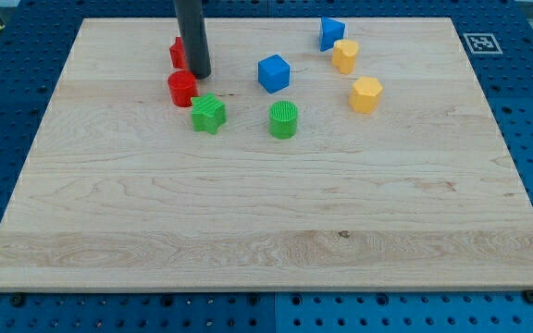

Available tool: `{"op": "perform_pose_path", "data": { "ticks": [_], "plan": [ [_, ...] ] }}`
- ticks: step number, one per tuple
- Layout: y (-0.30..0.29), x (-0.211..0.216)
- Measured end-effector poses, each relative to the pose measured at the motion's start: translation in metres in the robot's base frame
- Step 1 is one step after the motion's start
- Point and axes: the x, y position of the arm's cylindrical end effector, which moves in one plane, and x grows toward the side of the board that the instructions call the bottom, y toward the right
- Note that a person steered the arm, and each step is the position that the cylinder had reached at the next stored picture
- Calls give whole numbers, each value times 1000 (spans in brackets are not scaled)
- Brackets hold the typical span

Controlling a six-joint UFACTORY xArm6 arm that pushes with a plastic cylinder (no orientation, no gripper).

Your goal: Push the red star right and up a bit

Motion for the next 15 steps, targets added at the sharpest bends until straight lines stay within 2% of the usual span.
{"op": "perform_pose_path", "data": {
  "ticks": [1,2,3,5,6,10,12,15],
  "plan": [
    [-5,26],
    [-39,26],
    [-70,12],
    [-71,-14],
    [-63,-33],
    [-27,-32],
    [-23,6],
    [12,0]
  ]
}}
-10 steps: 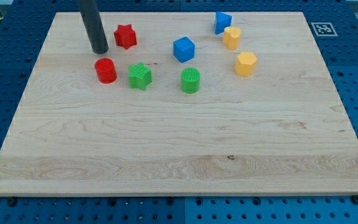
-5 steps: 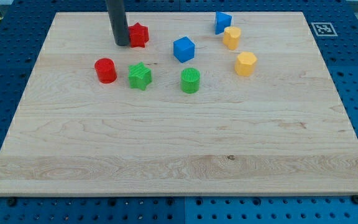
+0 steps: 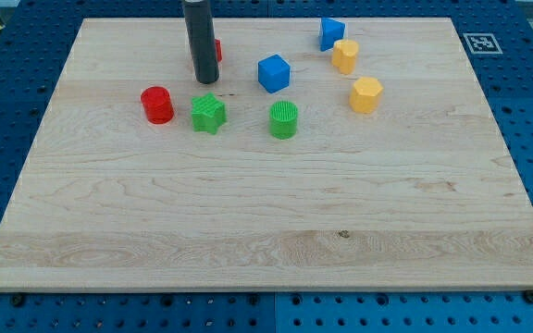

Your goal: Push the red star right and up a bit

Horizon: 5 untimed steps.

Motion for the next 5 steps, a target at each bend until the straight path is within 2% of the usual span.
{"op": "perform_pose_path", "data": {
  "ticks": [3,5],
  "plan": [
    [0,-41],
    [0,-41]
  ]
}}
